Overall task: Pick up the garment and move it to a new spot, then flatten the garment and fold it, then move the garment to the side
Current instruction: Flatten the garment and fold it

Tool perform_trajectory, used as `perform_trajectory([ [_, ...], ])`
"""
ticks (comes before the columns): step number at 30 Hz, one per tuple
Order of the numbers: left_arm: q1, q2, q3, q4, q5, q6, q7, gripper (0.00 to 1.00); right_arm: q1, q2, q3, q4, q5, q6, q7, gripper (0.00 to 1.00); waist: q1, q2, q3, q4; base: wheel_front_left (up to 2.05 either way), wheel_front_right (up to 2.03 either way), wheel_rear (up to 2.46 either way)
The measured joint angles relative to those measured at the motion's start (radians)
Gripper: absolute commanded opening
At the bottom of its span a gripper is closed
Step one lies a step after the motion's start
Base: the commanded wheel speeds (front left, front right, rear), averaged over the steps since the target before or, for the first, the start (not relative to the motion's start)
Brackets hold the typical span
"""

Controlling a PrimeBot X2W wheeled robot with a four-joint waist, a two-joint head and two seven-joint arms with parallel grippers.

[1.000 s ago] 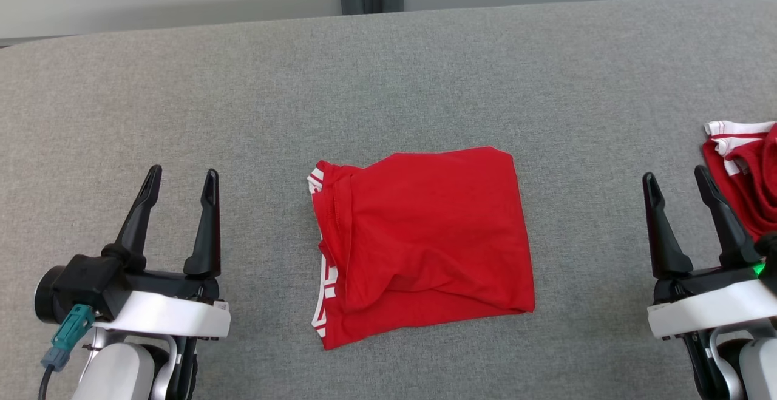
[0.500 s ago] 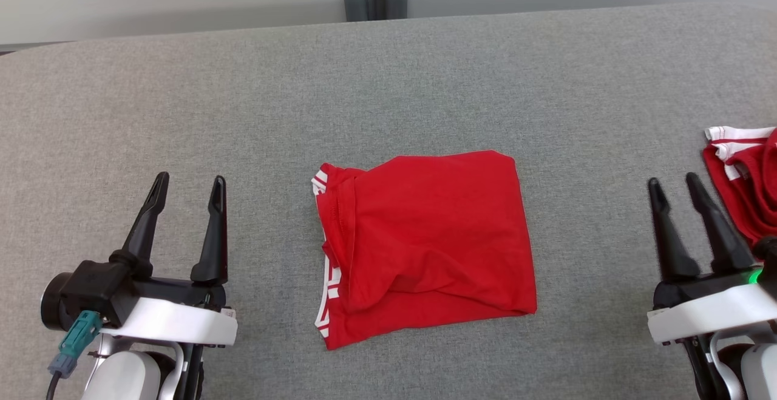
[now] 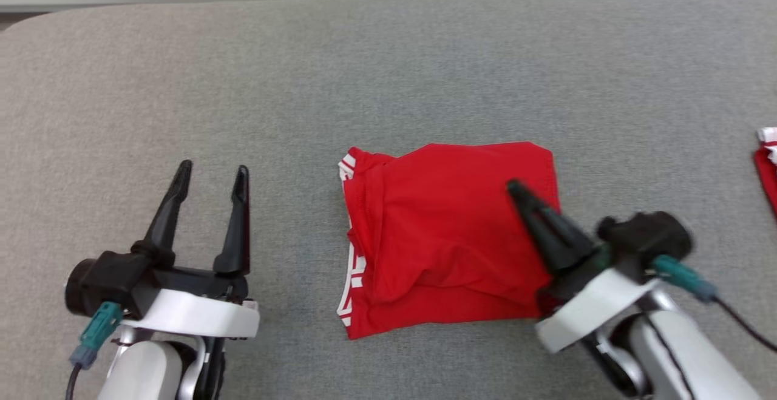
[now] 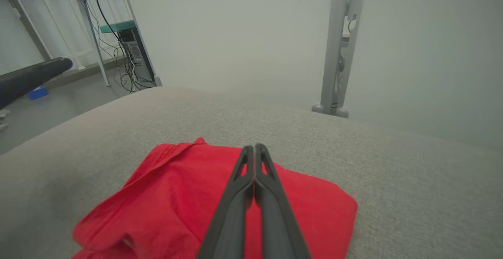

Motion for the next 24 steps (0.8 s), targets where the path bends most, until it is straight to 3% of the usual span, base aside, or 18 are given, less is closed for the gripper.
perform_trajectory([
  [6,-0.030,-0.028,-0.029,0.024,-0.001,-0.014,-0.010,1.00,-0.129,-0.008,0.234,0.124,0.067,0.000,-0.023,0.00,0.0000,0.0000,0.025,0.047,0.00,0.00,0.00],
  [11,-0.062,-0.054,-0.050,0.061,-0.003,-0.034,-0.022,1.00,-0.251,-0.027,0.399,0.314,0.130,0.000,-0.082,0.00,0.0000,0.0000,0.051,0.094,0.00,0.00,0.00],
  [17,-0.072,-0.068,-0.045,0.093,-0.008,-0.044,-0.031,1.00,-0.281,-0.026,0.524,0.402,0.202,0.000,-0.129,0.00,0.0000,0.0000,0.058,0.117,0.00,0.00,0.00],
  [24,-0.072,-0.068,-0.032,0.106,-0.007,-0.051,-0.033,1.00,-0.277,-0.013,0.578,0.414,0.246,0.000,-0.155,0.00,0.0000,0.0000,0.057,0.105,0.00,0.00,0.00],
])
